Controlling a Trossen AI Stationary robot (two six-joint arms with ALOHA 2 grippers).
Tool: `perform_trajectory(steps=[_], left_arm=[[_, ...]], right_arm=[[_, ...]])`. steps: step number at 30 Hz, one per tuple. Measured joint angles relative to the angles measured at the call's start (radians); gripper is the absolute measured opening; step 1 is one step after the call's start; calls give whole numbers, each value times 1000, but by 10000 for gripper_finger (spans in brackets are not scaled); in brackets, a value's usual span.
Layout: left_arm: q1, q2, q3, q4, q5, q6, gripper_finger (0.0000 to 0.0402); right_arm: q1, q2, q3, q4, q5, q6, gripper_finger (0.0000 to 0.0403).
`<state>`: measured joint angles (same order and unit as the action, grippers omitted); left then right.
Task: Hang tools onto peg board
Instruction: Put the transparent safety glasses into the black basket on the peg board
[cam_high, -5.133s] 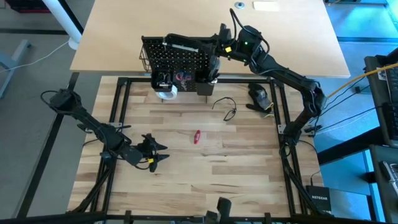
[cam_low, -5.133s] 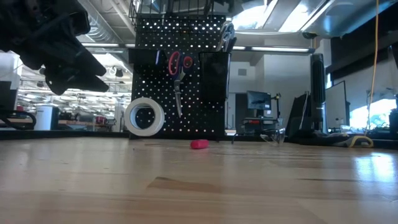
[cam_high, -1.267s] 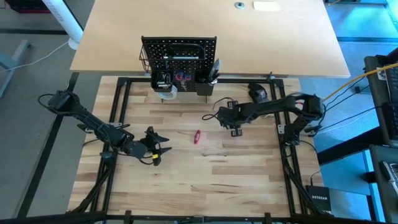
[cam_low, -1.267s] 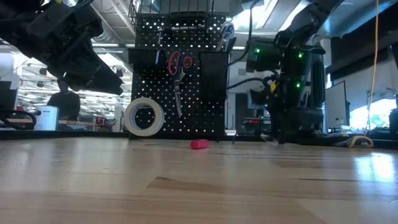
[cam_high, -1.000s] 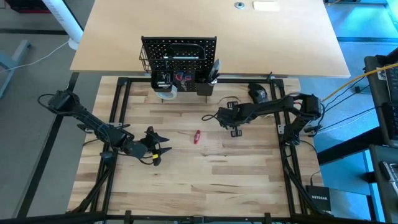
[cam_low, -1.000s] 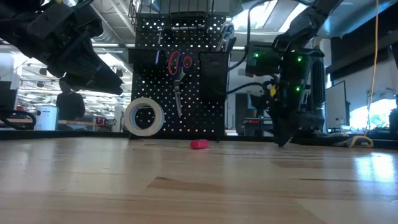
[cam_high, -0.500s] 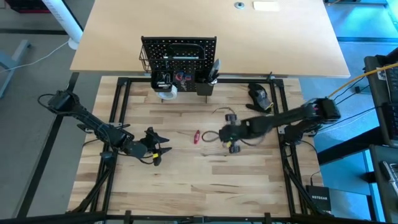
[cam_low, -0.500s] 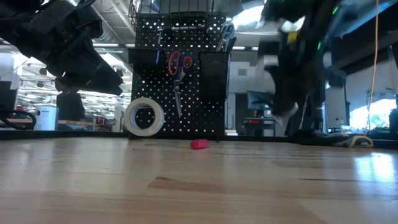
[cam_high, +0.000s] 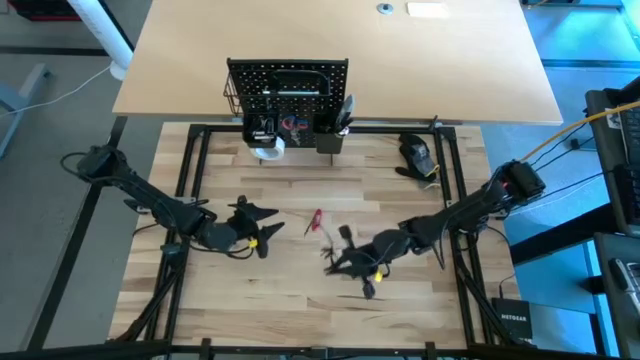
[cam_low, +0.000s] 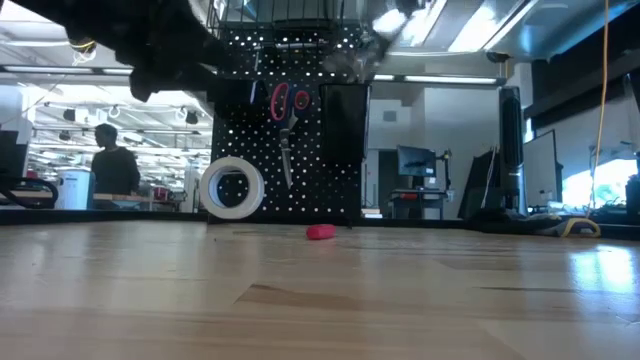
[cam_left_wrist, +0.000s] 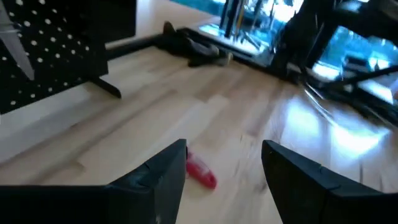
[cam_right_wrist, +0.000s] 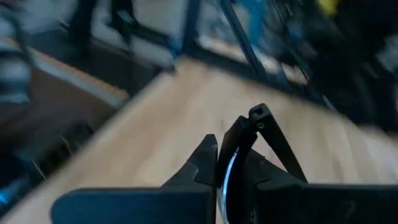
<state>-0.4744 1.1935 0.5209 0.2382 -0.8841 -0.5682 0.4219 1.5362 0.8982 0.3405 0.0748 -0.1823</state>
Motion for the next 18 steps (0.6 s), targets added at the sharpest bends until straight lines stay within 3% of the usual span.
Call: perform_trajectory(steps=[5,10,18], left_arm=[[8,23,1,190,-4,141,196],[5,102,2,389,16,235,196],[6,215,1,617,192,266,196]], right_arm=[[-2,93,0,182,-127,-9,14],[-3,162,0,272,-139,-7,19],[-5,164,0,286,-138,-6,15]])
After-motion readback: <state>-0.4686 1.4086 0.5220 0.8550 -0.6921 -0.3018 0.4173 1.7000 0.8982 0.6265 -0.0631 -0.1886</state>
